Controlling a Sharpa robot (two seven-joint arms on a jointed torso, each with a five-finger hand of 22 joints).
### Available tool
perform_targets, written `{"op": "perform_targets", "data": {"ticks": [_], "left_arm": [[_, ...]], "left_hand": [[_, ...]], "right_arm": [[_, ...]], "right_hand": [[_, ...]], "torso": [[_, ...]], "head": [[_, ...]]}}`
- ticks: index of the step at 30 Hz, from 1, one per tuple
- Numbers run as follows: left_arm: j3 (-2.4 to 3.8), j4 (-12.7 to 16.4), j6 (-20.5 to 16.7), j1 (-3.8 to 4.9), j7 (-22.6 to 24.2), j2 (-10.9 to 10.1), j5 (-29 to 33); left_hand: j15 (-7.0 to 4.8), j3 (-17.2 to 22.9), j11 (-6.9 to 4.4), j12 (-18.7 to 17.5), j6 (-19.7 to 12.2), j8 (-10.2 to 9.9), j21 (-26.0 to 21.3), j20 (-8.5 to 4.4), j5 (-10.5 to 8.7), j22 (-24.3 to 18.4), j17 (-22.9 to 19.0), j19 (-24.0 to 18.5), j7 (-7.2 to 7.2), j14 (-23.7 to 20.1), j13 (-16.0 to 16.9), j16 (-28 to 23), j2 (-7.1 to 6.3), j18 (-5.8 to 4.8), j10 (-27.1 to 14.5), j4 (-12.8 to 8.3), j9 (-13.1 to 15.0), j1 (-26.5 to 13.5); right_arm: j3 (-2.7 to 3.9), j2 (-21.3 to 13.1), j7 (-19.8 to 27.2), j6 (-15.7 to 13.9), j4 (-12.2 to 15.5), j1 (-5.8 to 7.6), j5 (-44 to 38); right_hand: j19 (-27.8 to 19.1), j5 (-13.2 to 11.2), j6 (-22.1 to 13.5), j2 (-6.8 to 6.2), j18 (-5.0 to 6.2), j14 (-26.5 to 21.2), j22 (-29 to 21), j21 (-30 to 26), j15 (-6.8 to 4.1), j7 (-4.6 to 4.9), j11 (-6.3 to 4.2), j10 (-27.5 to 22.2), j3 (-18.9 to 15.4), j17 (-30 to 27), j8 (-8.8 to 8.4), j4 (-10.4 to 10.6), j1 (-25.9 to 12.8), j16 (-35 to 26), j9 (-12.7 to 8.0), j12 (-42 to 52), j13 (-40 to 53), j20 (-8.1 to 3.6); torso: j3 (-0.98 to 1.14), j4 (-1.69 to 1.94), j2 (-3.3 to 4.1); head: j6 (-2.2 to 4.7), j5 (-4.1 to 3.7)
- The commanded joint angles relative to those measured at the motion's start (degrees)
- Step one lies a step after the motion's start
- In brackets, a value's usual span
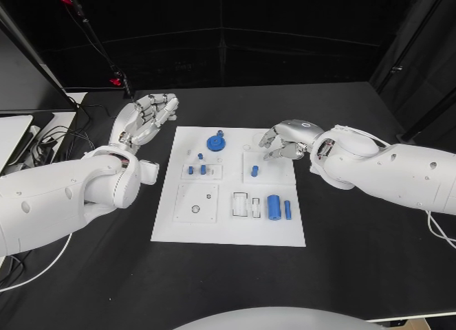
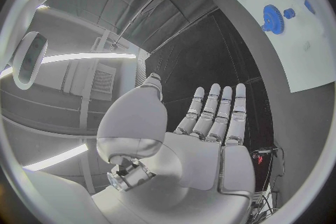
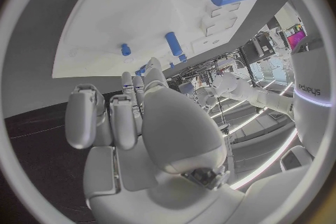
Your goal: Assemble the parts on the task board
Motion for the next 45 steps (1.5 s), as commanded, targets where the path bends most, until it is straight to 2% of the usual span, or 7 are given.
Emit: {"op": "perform_targets", "data": {"ticks": [1,7,15,25,31,45], "left_arm": [[0.06,0.17,0.42,0.08,8.81,-0.10,0.42],[0.06,0.27,0.42,0.07,8.73,-0.18,0.42],[0.06,0.29,0.48,0.05,8.45,-0.21,0.42],[0.06,0.23,0.59,0.04,8.11,-0.18,0.42],[0.06,0.18,0.67,0.04,7.89,-0.18,0.42],[0.06,-0.10,0.75,0.02,7.36,-0.04,0.42]], "left_hand": [[-0.10,-0.27,0.03,0.57,-0.56,0.55,0.11,0.02,-0.40,-0.15,-0.22,0.11,7.77,-0.54,-0.05,0.60,0.66,-0.93,-0.63,-0.01,0.06,0.38],[-0.13,-0.47,0.02,1.24,-0.80,1.16,0.19,0.02,-0.29,-0.39,-0.63,0.35,7.77,-0.62,-0.11,1.28,0.92,-0.87,-0.85,-0.02,0.03,0.90],[-0.19,-0.78,0.00,2.10,-0.97,1.90,0.29,0.01,0.06,-0.66,-1.13,0.70,7.76,-0.54,-0.17,2.16,1.26,-0.79,-0.96,-0.01,-0.01,1.36],[-0.26,-1.19,-0.03,3.19,-1.10,2.78,0.35,0.00,0.90,-1.01,-1.83,1.02,7.74,-0.57,-0.27,3.18,1.78,-0.71,-0.93,-0.04,-0.11,1.99],[-0.35,-1.59,-0.12,4.20,-1.18,3.47,0.52,-0.01,1.39,-1.25,-2.45,1.49,7.68,-0.36,-0.34,4.14,2.23,-0.56,-0.70,-0.05,-0.24,2.63],[-0.57,-2.29,-0.29,5.57,-1.06,4.45,0.90,-0.02,2.11,-1.55,-3.49,2.43,7.58,0.18,-0.52,5.59,3.12,-0.27,-0.35,-0.05,-0.49,3.39]], "right_arm": [[0.03,0.36,-3.72,2.97,0.02,0.02,-4.85],[0.03,0.88,-5.60,3.64,-0.27,-0.13,-7.39],[0.04,1.43,-7.92,6.00,-0.35,-0.20,-9.73],[0.04,1.84,-10.54,6.20,-0.40,-0.25,-11.55],[0.04,2.16,-11.95,7.75,-0.49,-0.26,-11.81],[0.04,2.45,-11.31,7.49,-0.63,-0.27,-11.90]], "right_hand": [[-0.25,-0.14,0.38,-0.34,-0.65,2.27,5.93,-0.29,-0.32,0.03,0.03,0.29,-0.11,-0.10,-0.38,0.22,0.32,-0.22,-0.04,-0.41,0.03,-0.31],[-0.58,-0.13,0.79,-0.14,-0.45,2.11,5.53,-0.89,-0.70,-0.22,0.02,0.51,0.28,-0.84,-0.66,0.09,0.98,-0.51,0.00,-1.26,0.08,-0.51],[-0.49,-0.15,3.29,-0.01,-0.48,2.22,5.60,-0.81,-2.13,-1.11,-1.00,4.32,0.53,-0.75,-0.69,0.62,1.92,-0.71,0.15,-2.58,0.06,-1.81],[-0.53,-0.13,4.06,0.07,-0.47,2.28,5.46,-1.03,-2.51,-0.84,-1.40,6.75,0.55,-0.84,-1.35,1.42,2.45,-0.90,0.04,-4.44,0.00,-2.29],[-0.53,-0.13,4.30,0.13,-0.45,2.31,5.41,-1.13,-2.77,-0.73,-1.59,7.80,0.58,-0.90,-1.79,1.94,2.67,-0.99,0.00,-5.59,0.00,-2.52],[-0.37,-0.12,7.12,0.18,-0.52,2.44,5.51,-1.07,-3.44,-0.67,-2.44,12.75,0.76,-0.74,-1.85,3.39,4.11,-1.18,0.19,-8.46,-0.03,-3.22]], "torso": [[0.03,-0.01,-0.01],[0.00,0.05,0.01],[-0.02,-0.03,-0.03],[-0.01,0.00,-0.06],[-0.01,-0.03,-0.01],[0.00,0.02,-0.05]], "head": [[-0.07,0.16],[-0.17,0.27],[-0.54,0.56],[-0.73,0.64],[-0.77,0.66],[-1.06,0.78]]}}
